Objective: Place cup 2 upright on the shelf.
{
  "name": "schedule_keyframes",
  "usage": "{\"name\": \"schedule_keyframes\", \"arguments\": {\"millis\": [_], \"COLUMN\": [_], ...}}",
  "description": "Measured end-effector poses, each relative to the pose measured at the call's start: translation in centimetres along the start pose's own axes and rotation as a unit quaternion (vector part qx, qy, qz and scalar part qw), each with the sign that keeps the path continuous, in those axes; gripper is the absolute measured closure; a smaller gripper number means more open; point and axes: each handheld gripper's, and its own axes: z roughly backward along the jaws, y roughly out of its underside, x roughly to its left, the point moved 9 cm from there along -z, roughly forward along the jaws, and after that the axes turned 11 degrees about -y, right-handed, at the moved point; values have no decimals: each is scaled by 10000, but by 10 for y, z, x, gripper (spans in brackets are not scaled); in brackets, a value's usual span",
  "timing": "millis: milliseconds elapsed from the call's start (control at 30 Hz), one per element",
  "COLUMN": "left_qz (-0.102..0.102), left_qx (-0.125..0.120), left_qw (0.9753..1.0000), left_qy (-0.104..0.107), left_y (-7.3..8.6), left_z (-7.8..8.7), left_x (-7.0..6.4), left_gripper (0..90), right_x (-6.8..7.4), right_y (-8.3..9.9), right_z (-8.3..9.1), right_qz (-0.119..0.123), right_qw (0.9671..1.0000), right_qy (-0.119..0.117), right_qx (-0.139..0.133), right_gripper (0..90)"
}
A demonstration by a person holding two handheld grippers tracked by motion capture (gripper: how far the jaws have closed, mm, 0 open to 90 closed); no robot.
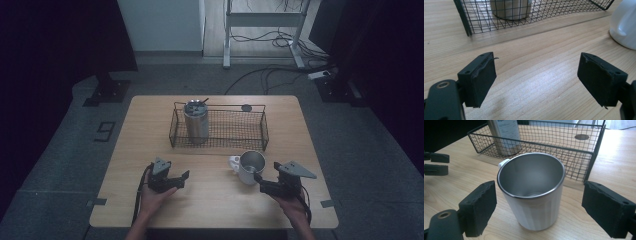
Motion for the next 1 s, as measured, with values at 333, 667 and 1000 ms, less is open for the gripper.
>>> {"name": "schedule_keyframes", "arguments": {"millis": [333, 667, 1000], "left_qz": [10, 33, 201], "left_qx": [15, 31, -38], "left_qw": [10000, 10000, 9998], "left_qy": [-31, -59, 31], "left_y": [0, 1, 0], "left_z": [0, 0, 3], "left_x": [2, 4, 8], "left_gripper": [156, 156, 158], "right_x": [1, 0, -2], "right_y": [-1, -3, -2], "right_z": [-14, -34, -58], "right_qz": [91, 205, 426], "right_qw": [9999, 9995, 9982], "right_qy": [64, 33, 121], "right_qx": [72, 248, 416], "right_gripper": [59, 7, 0]}}
